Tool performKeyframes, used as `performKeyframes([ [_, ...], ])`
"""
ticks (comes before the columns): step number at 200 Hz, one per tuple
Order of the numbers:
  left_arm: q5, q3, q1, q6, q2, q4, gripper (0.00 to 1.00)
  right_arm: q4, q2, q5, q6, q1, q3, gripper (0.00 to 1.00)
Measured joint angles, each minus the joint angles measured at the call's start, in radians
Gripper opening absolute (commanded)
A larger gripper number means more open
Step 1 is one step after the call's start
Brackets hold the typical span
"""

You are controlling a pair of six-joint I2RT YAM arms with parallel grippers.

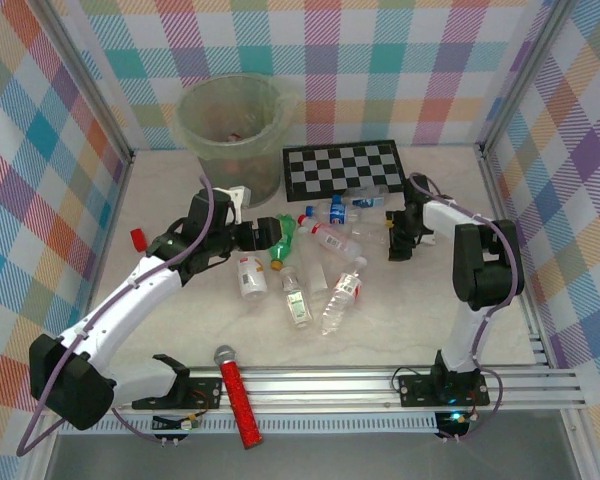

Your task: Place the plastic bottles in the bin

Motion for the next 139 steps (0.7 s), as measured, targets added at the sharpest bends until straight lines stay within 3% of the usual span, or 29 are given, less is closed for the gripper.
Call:
performKeyframes([
  [45,-0.008,0.0,0.0,-0.004,-0.002,0.006,0.9,-0.026,0.005,-0.014,0.026,-0.006,0.0,0.62],
  [139,-0.014,0.001,-0.001,-0.003,-0.002,0.005,0.91,0.051,-0.088,0.019,-0.01,-0.047,-0.051,0.48],
])
